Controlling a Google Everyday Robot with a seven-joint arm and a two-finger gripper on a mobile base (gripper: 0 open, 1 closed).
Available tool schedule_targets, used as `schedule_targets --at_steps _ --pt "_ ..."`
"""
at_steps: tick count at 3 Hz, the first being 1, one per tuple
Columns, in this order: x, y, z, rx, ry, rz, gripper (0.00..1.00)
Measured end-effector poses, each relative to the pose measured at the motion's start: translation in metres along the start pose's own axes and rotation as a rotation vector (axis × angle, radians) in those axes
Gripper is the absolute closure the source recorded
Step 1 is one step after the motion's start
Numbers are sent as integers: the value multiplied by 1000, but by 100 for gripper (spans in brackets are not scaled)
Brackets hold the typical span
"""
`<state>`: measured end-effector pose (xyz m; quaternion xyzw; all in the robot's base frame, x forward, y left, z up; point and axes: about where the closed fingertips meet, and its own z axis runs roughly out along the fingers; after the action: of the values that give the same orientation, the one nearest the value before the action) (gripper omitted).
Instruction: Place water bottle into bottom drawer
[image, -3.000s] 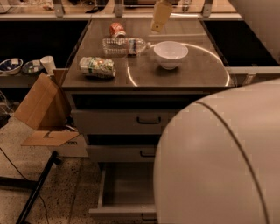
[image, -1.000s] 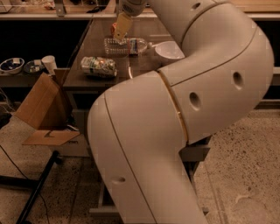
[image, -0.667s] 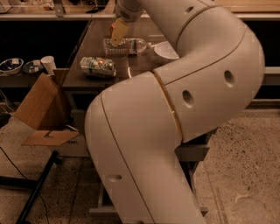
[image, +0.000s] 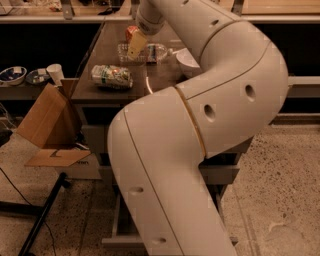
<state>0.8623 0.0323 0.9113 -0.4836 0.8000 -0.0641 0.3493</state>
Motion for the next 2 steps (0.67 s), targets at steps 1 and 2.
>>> schedule_targets --at_steps 1,2 --pt "5 -3 13 -17 -11 1 0" --pt "9 -5 25 -39 -19 -10 0"
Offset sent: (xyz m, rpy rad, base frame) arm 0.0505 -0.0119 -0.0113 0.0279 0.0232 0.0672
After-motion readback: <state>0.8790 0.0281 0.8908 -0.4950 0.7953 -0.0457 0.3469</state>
